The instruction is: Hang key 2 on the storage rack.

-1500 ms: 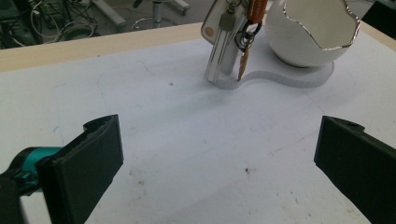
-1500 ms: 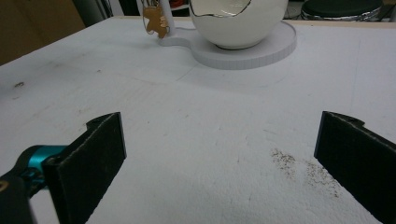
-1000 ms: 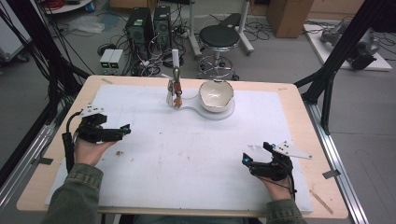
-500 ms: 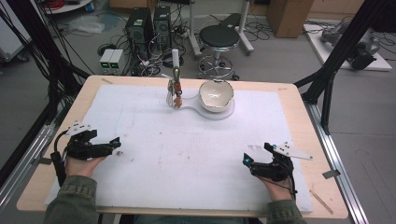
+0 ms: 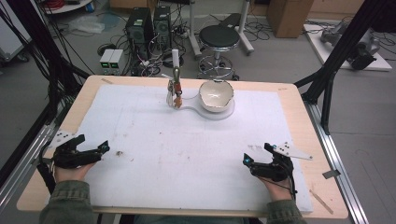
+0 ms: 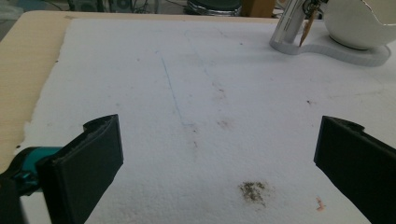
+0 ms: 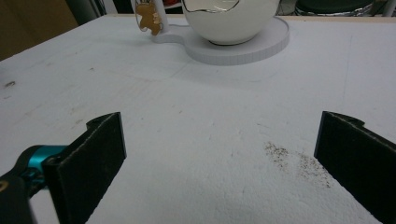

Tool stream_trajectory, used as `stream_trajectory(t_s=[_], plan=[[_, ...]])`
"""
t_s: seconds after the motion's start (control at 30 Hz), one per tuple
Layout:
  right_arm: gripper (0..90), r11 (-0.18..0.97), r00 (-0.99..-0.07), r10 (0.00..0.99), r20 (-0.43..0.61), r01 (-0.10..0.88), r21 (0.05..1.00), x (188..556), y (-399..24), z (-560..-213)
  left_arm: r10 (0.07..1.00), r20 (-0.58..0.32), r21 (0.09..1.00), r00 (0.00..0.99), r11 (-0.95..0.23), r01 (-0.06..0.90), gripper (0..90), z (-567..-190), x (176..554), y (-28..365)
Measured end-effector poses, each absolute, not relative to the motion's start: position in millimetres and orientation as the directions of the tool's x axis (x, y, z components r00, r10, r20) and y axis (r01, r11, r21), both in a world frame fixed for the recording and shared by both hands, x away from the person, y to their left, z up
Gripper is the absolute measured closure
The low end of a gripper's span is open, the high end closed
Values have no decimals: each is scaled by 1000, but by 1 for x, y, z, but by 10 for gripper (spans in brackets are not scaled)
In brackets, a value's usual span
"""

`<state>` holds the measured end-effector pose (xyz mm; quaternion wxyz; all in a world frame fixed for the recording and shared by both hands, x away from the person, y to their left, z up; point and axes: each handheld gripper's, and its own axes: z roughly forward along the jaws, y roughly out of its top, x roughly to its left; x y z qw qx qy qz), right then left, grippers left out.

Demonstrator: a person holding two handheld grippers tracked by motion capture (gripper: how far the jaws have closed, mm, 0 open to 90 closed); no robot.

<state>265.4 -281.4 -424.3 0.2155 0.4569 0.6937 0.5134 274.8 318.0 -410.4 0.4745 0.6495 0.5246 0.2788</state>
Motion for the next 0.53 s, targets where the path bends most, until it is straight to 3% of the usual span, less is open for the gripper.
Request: stream_trajectory(t_s=[0.53], plan=[[10, 52, -489, 854, 177, 419, 906, 265, -281, -425, 947, -138, 930, 289, 24, 367, 17, -411, 268, 323]])
